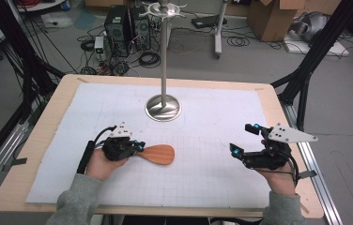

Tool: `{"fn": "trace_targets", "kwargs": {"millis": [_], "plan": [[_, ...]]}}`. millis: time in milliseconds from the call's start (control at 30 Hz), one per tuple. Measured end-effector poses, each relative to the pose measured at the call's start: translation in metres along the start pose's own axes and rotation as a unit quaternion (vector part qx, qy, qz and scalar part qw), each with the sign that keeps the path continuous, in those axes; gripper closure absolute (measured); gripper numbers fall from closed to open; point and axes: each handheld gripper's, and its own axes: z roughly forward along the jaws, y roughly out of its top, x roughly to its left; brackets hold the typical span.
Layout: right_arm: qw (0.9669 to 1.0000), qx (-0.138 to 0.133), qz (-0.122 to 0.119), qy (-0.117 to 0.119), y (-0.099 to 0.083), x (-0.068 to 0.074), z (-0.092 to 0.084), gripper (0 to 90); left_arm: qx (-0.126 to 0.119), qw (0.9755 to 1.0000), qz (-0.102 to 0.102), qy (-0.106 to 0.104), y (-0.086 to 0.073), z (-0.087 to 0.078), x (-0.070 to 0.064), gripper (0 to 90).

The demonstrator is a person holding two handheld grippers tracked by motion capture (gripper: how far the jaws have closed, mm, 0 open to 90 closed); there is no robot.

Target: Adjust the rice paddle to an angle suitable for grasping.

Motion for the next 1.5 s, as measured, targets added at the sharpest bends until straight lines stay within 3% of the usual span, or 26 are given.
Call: {"fn": "trace_targets", "kwargs": {"millis": [133,233,300,467,733,900,1033,1500], "plan": [[1.0000,-0.001,-0.003,0.001,0.000,-0.001,0.001,9.4,-0.003,0.9999,-0.007,-0.012,0.011,0.010,0.001,89.6],[1.0000,0.000,-0.002,0.003,0.000,0.000,0.001,9.3,0.007,0.9999,-0.008,-0.009,0.016,0.020,0.003,89.6],[1.0000,0.001,0.000,0.003,0.000,0.001,0.001,9.3,-0.002,0.9999,-0.009,-0.014,0.019,0.022,0.002,89.6],[1.0000,0.003,-0.003,0.004,-0.001,0.000,0.002,9.4,0.008,0.9999,0.006,-0.011,0.026,0.033,-0.002,89.6],[1.0000,0.002,0.003,0.003,-0.002,-0.001,0.000,9.4,0.026,0.9996,0.005,-0.014,0.028,0.055,-0.002,89.6],[1.0000,0.000,0.003,0.004,-0.002,-0.002,-0.002,9.4,0.023,0.9997,-0.002,-0.009,0.034,0.061,-0.003,89.7],[1.0000,0.000,0.003,0.004,-0.002,-0.002,-0.002,9.4,0.034,0.9993,0.009,-0.010,0.036,0.068,-0.007,89.7],[1.0000,0.000,0.003,0.005,-0.002,-0.002,-0.003,9.3,0.056,0.9983,0.000,-0.013,0.036,0.084,-0.008,89.7]]}}
